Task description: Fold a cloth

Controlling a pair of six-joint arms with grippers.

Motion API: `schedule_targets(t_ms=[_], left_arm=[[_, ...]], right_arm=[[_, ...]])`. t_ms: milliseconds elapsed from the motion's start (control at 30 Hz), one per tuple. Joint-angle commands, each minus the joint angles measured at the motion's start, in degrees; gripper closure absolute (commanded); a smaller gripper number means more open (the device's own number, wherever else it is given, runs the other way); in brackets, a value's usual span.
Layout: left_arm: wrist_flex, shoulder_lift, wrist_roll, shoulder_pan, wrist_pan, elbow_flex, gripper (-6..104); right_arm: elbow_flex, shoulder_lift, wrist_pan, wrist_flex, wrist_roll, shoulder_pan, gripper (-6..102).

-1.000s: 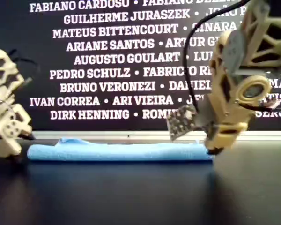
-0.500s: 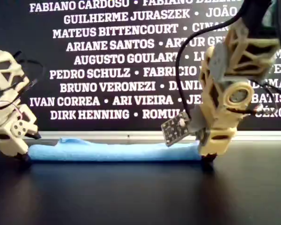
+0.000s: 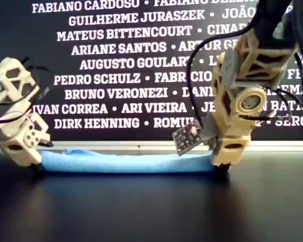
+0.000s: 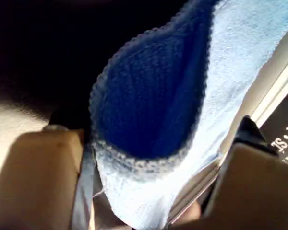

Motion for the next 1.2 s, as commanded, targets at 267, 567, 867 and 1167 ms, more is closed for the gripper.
schedule_targets(t_ms=[267,567,867,1167], left_arm=[[0.0,0.0,0.4,-1.4,-0.4,-0.2,33],[0.0,0.6,-0.5,-1.7,-0.3,-1.1,75],[0.0,-0.1,-0.5,-1.7,-0.3,-1.0,97],[0.2,1.0,-0.5,-1.7,-0.3,0.1,99]], right_arm=[[-4.3,1.4,-0.4,0.4,0.26,0.4,22],[-4.7,1.6,-0.4,0.3,0.70,0.4,66],[-4.6,1.6,-0.4,0.3,0.70,0.4,93],[-0.6,3.5,-0.3,0.4,0.70,0.3,97]])
